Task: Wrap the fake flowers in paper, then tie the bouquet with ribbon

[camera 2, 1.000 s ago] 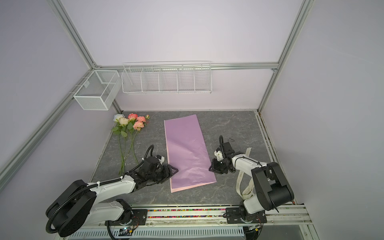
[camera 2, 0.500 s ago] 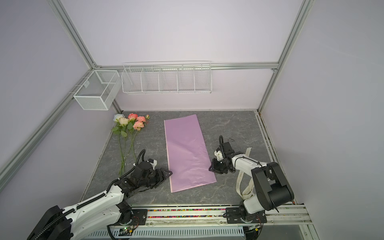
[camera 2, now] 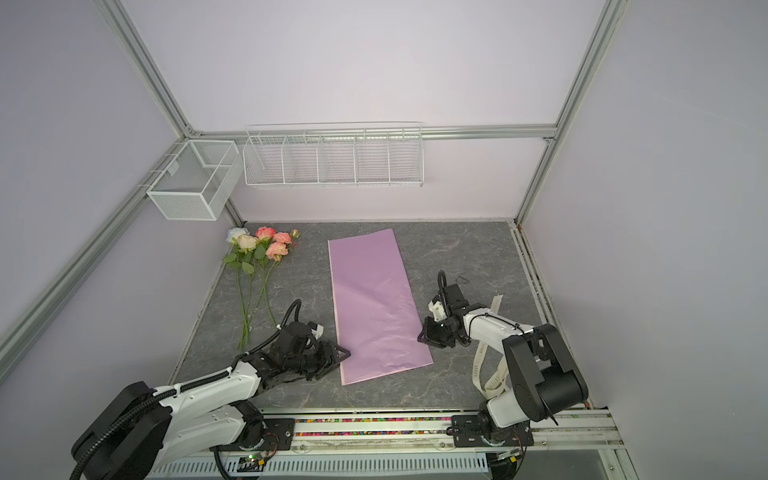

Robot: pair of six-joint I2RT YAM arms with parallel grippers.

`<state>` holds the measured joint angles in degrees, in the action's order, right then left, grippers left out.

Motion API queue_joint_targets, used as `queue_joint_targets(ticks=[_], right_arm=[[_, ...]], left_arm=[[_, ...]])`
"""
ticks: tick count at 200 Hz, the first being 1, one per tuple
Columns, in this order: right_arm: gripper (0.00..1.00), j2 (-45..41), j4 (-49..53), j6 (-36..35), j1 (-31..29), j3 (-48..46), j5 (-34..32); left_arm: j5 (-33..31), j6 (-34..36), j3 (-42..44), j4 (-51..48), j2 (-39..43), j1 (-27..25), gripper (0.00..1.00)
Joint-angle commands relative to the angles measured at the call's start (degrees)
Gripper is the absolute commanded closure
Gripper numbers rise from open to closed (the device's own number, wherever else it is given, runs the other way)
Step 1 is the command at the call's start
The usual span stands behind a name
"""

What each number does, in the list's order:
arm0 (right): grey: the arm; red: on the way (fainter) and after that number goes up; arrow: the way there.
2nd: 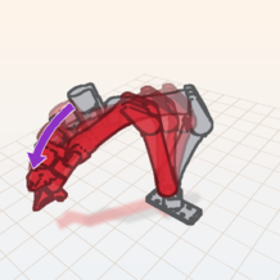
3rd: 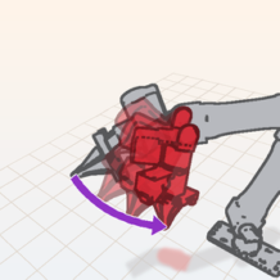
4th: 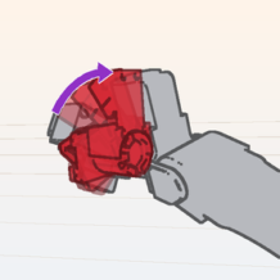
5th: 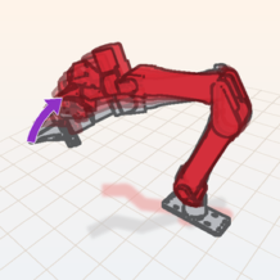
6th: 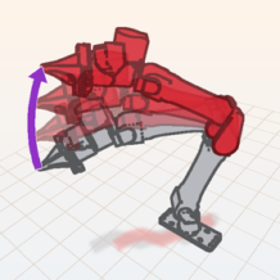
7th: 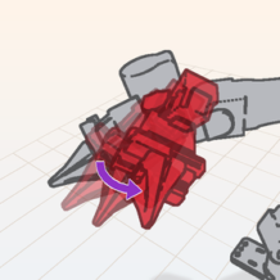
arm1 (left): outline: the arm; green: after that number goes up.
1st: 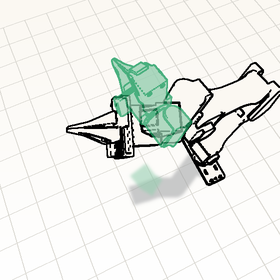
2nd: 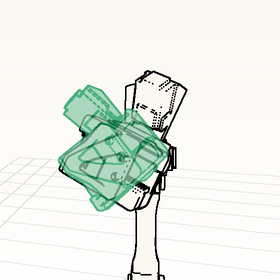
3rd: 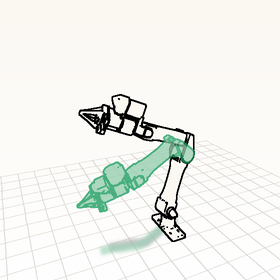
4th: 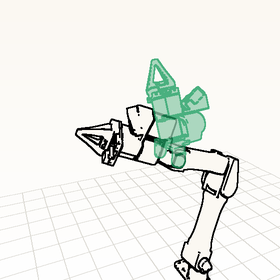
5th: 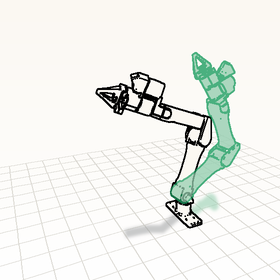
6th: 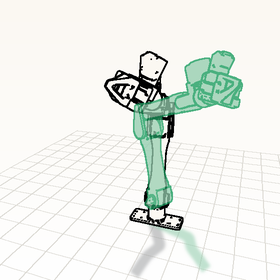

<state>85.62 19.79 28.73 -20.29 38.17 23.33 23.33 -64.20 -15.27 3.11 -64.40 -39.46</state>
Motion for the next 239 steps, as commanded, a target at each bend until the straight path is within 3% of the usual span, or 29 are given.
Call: queue_joint_targets(ticks=[1, 51, 138, 165, 224, 239], right_arm=[[0.74, 1.9, 0.1, 0.3, -0.7, -2.1, -3.3], [0.74, 2.1, 0.0, 0.3, -0.7, -2.0, -3.5], [0.75, 2.6, -0.6, 0.1, -1.0, -2.7, -3.5], [0.75, 2.8, -0.7, 0.1, -1.1, -2.5, -3.5], [0.73, 1.3, -2.4, 0.4, -1.1, -2.8, -1.7], [0.70, -0.1, -3.2, 0.5, -1.2, -2.5, -0.8]], left_arm=[[-0.7, 0.3, -1.7, -0.2, 0.3, -0.4, 0.43], [-1.9, 1.6, -2.0, -3.3, 3.6, -0.4, 0.44], [-1.3, 3.6, -2.3, 1.8, -5.3, -0.4, 0.49], [0.1, 2.7, -2.1, 5.7, -7.9, -0.4, 0.54], [-1.5, 2.6, -3.0, 5.9, -5.4, -0.5, 0.62], [-1.6, 2.6, -4.0, 6.3, -4.7, -0.4, 0.68]])
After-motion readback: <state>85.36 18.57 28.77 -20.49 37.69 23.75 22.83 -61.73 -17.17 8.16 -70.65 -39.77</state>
